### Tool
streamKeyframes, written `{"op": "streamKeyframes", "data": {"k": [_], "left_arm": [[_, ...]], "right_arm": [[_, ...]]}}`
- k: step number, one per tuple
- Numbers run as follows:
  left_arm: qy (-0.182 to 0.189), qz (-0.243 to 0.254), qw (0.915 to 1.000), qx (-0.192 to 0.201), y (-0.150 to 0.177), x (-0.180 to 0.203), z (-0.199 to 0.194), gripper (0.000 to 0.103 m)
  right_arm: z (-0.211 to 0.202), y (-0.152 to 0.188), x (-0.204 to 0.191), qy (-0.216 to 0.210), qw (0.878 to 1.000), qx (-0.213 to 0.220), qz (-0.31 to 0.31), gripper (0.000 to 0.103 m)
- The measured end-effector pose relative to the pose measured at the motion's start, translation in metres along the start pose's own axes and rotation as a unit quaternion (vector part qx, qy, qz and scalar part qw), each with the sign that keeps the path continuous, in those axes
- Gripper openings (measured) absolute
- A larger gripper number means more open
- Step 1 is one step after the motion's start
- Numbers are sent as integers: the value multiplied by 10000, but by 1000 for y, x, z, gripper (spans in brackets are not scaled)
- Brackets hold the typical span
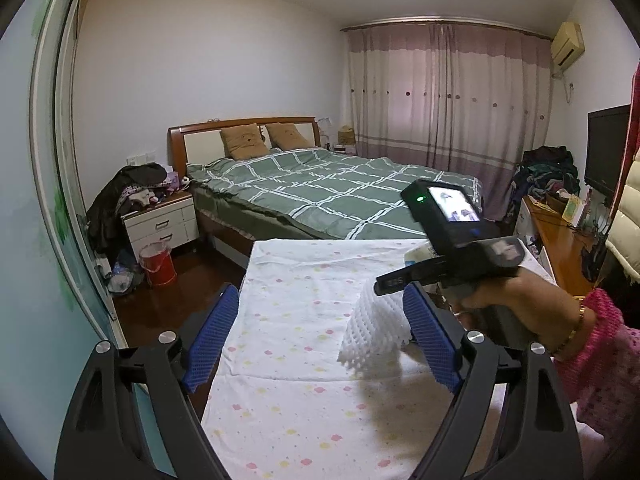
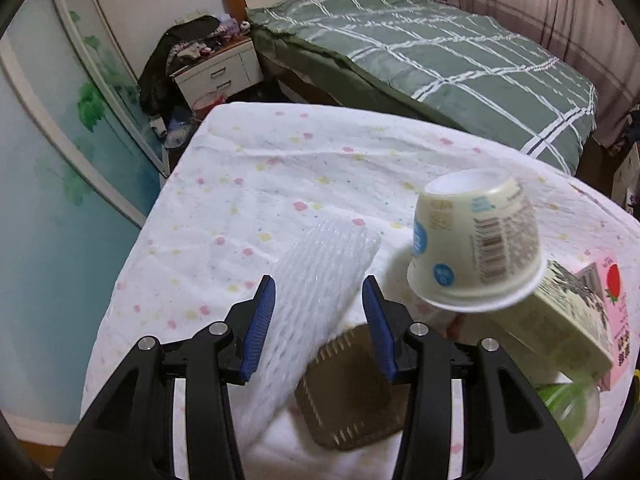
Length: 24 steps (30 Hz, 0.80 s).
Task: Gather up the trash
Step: 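Move the right gripper back to the table and grasp the white foam net, then carry the white foam net with the right gripper and release it into the bin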
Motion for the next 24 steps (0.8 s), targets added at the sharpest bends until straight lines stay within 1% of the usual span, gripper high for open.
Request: {"op": "streamKeyframes", "data": {"k": [6,7,8,10,11,18,20,24], "left_arm": [[26,-15,10000,-22,2,-2,-1,83],[30,-14,10000,-28,2,-2,-2,83],[29,-15,10000,-33,2,-2,-2,83],[21,-17,10000,-49,2,-2,-1,83],[19,-24,10000,-56,2,-2,-1,83],[6,-57,10000,-38,-1,-3,-4,83],[-4,-39,10000,-11,-2,-2,-7,83],[9,3,10000,40,-4,3,-12,83]], "right_arm": [[18,-3,0,-148,9994,-274,119,43],[20,-3,-1,-184,9993,-283,128,35],[22,-3,-2,-231,9992,-313,118,23],[25,-4,-5,-343,9986,-376,130,15],[25,-3,-6,-399,9984,-366,132,14],[-5,0,-15,-738,9972,-54,106,13],[-20,2,-18,-873,9961,80,83,13],[-49,8,-22,-954,9947,375,-55,13]]}}
Point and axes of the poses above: each gripper's, at about its wrist camera, not at the fingertips, and z roughly the way its jaws point, x to its right, y to its underside, the point moved 1 cm from there along z, roughly the way its jaws point, and after that the axes turned 5 degrees about z, right-handed, at the moved point
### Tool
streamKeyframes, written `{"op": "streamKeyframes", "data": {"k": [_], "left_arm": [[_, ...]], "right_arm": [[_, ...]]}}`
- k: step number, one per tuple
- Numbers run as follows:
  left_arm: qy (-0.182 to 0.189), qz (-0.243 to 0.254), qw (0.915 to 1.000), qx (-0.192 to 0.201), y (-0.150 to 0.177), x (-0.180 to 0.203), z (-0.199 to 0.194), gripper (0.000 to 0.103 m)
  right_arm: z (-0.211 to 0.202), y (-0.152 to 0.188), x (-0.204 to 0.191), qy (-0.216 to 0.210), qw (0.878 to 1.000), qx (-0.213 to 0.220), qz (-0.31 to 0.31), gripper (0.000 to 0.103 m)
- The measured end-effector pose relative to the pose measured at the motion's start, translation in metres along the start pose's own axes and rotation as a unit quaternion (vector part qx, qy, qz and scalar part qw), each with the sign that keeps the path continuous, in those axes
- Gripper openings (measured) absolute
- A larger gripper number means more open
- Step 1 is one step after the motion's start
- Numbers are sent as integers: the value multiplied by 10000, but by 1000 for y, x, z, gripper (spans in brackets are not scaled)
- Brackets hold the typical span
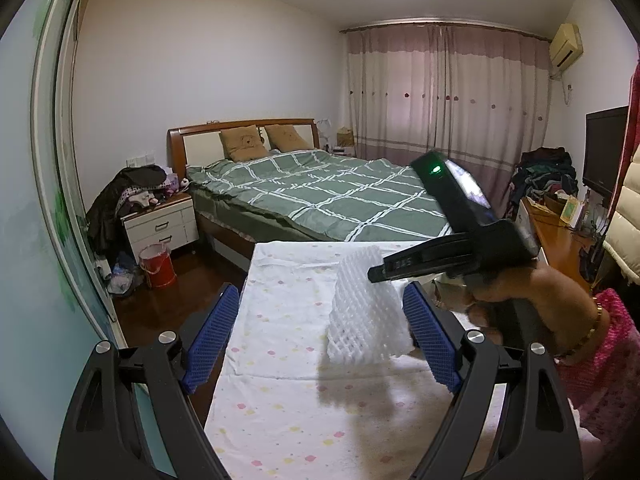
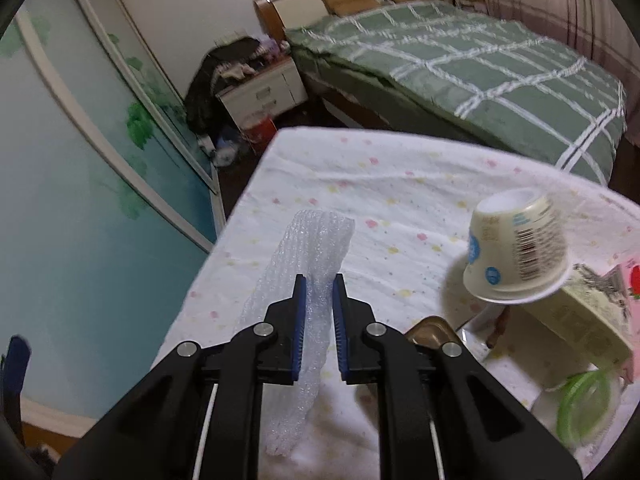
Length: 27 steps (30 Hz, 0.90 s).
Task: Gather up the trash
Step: 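Carry the white foam net with the right gripper and release it into the bin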
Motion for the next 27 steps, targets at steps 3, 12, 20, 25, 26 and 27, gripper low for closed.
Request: {"op": "streamKeyframes", "data": {"k": [3,12,20,25,26,27], "left_arm": [[26,49,10000,53,-3,6,-5,83],[274,144,9995,99,-9,29,-8,83],[604,392,9973,132,-18,73,-2,83],[837,487,9953,59,-22,104,6,83],[875,513,9948,39,-22,110,8,83],[911,548,9943,13,-22,117,10,83]], "right_arm": [[-28,4,1,40,9995,286,-95,13],[-112,29,65,470,9939,974,208,13],[-193,79,172,1354,9752,1502,903,13],[-234,117,249,2073,9518,1696,1496,13],[-241,126,267,2241,9451,1718,1646,13],[-245,131,281,2352,9402,1733,1750,13]]}}
Point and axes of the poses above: each gripper's, at about its wrist camera, not at the fingertips, and z roughly the way its jaws point, x to its right, y to its underside, the point moved 1 cm from there along z, roughly the way its jaws point, and after that the axes turned 5 degrees about z, right-handed, at the moved point
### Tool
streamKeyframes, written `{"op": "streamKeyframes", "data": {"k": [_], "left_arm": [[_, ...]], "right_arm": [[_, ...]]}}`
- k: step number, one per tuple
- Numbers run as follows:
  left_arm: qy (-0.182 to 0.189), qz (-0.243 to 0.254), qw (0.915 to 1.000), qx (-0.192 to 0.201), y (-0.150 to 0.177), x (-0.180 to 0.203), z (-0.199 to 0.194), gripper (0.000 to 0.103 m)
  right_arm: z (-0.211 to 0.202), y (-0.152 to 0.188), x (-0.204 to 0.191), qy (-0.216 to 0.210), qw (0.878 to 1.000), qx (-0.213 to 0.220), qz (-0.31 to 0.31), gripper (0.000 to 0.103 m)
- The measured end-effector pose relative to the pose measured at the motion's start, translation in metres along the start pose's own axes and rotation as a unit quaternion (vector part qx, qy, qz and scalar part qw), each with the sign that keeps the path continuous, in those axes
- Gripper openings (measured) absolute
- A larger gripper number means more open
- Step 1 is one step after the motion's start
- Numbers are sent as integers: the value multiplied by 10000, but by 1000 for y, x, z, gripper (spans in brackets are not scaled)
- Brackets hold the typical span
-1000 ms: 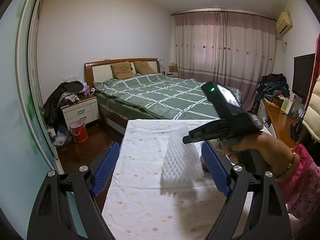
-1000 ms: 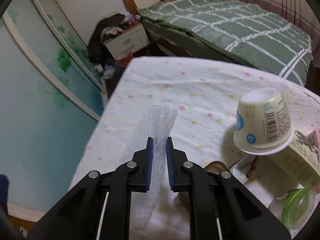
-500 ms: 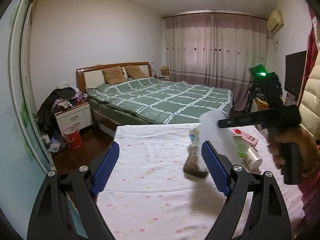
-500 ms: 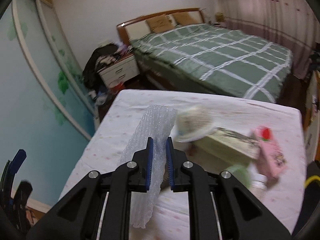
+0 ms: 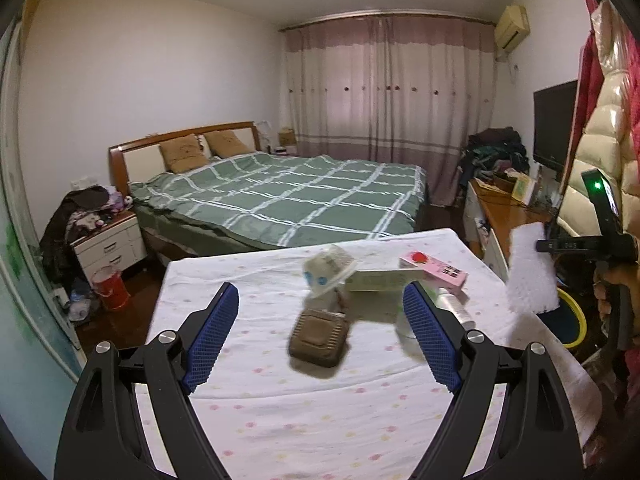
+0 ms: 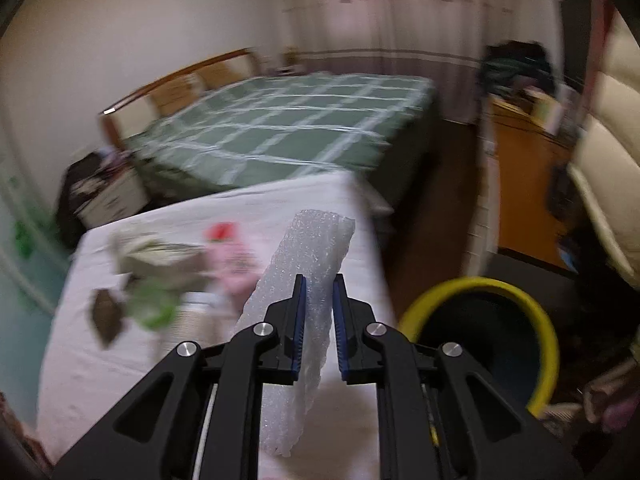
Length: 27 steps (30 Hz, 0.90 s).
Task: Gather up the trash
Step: 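Carry the white foam net with the right gripper and release it into the bin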
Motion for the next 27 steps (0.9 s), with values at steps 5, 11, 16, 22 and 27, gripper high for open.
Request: {"op": "streamKeyframes", "data": {"k": [5,11,16,22,27], "left_arm": [[191,153,9996,-125,-5,30,18,83],[328,383,9985,-204,-8,60,32,83],[409,483,9976,-293,-10,71,43,83],[440,495,9971,-384,-4,73,50,83],[426,470,9971,-415,-1,70,53,83]], "right_arm": [[12,12,81,717,9963,3,475,13],[37,31,135,1248,9892,-172,749,13],[58,45,163,1448,9846,-342,917,15],[66,56,175,1529,9823,-447,987,23],[65,58,171,1521,9823,-460,997,28]]}}
Point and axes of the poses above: each gripper's, at about its wrist camera, not at the fingertips, and z roughly the way its jaws point, x to its right, y to its underside, the point moved 1 cm from there along z, roughly the way its jaws point, and after that the axes turned 5 degrees about z, right-handed, at the moved point
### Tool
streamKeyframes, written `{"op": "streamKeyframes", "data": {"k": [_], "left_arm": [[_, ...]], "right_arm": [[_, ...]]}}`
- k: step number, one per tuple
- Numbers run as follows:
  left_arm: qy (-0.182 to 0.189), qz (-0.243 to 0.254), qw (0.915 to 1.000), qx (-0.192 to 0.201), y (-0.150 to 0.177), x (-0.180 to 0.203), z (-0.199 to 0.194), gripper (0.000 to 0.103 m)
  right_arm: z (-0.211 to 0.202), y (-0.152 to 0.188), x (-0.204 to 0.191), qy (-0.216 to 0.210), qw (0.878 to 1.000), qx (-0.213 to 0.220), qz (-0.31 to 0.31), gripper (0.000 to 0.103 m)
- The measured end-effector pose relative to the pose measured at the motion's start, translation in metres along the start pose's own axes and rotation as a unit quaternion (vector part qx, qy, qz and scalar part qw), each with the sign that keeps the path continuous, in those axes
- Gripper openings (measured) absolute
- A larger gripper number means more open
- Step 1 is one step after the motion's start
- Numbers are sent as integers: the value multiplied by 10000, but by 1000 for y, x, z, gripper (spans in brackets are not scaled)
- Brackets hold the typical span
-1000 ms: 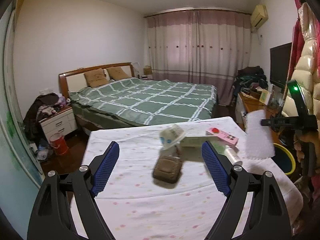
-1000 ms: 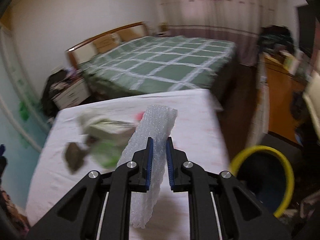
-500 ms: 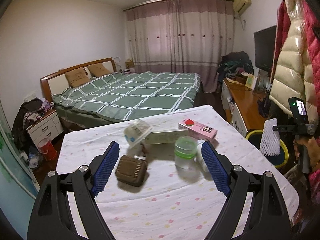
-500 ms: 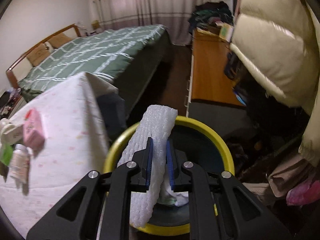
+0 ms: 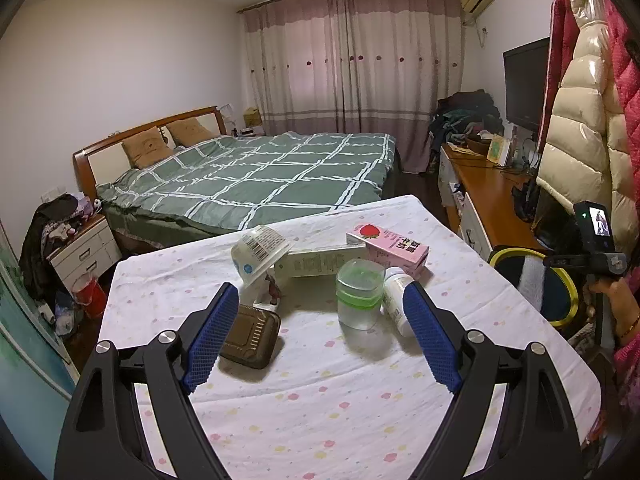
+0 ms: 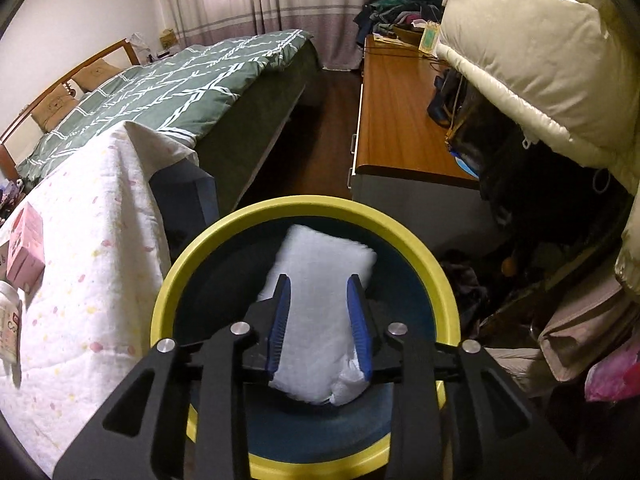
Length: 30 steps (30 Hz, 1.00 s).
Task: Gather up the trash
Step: 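Carry the white foam net with the right gripper and release it into the bin, then grasp the brown square tin lid with the left gripper and lift it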
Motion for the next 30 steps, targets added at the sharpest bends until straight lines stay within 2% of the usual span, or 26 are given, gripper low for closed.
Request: {"op": "streamKeyframes", "data": {"k": [7,12,16,22,30], "left_arm": [[-207,-56,9997,-97,9,-18,1,83],[-469,-191,9983,-305,19,-46,12,83],[-526,-222,9963,-640,29,-68,35,83],[-303,-54,9917,-1245,46,-71,85,83],[-280,-45,9853,-1687,57,-78,141,83]], "right_arm": [[-10,7,-10,-168,9998,39,-45,29],[-13,10,-19,-275,9995,12,-120,30],[-12,12,-26,-345,9993,-18,-170,30],[-12,15,-34,-414,9988,-72,-244,31],[-11,18,-38,-461,9984,-124,-300,31]]}}
Point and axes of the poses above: each gripper's, at about its wrist camera, not at the fingertips, and z roughly the way its jaws point, x to its right, y to its underside, the point moved 1 cm from there along z, roughly the way its jaws point, and after that the axes turned 5 degrees about z, right-handed, at the moved point
